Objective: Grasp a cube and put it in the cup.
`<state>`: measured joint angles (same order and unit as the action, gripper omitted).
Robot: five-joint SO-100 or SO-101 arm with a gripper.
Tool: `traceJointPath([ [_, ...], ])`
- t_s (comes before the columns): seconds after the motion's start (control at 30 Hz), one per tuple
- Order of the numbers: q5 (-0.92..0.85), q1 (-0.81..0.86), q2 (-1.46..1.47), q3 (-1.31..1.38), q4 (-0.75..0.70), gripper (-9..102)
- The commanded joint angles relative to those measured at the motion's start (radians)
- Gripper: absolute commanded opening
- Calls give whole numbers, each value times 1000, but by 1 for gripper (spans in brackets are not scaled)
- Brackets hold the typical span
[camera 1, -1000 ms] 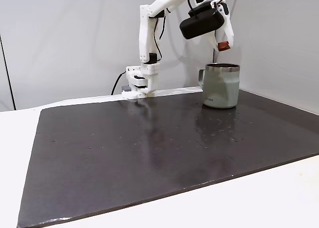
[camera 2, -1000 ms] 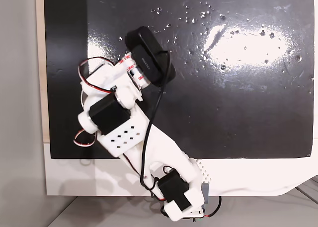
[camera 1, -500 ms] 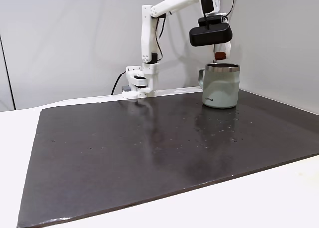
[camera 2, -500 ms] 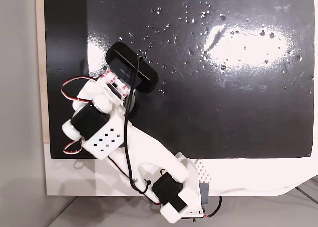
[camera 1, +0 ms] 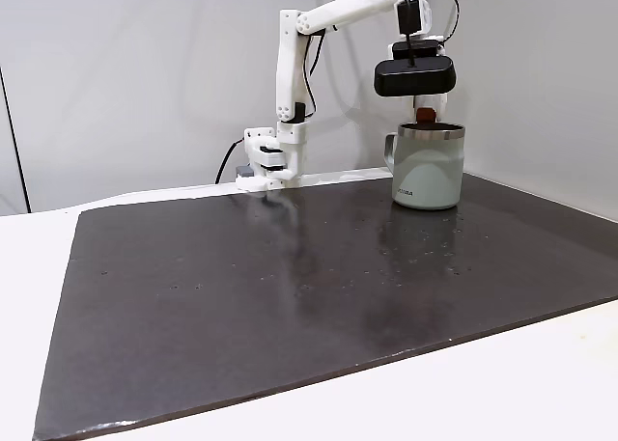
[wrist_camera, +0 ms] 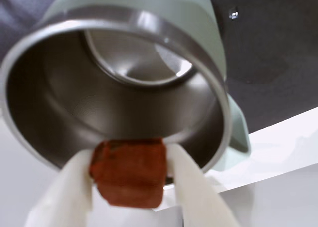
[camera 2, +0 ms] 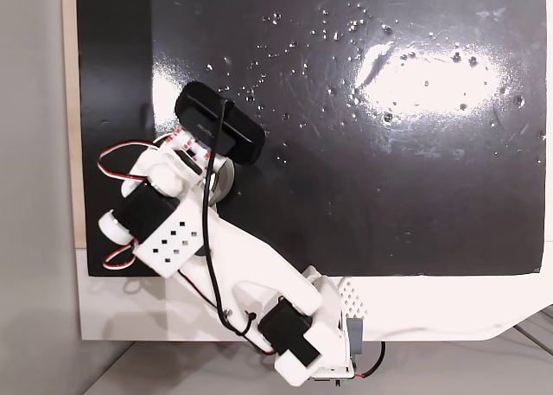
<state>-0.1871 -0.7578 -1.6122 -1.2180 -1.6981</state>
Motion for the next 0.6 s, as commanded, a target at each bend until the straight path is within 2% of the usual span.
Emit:
traceJointPath([
  [0.0,-2,-3,-28,-2,-2,18],
  [0.17,-5,2,-26,-3,0,24],
  [0.57,2,0,-37,-14,2,28],
])
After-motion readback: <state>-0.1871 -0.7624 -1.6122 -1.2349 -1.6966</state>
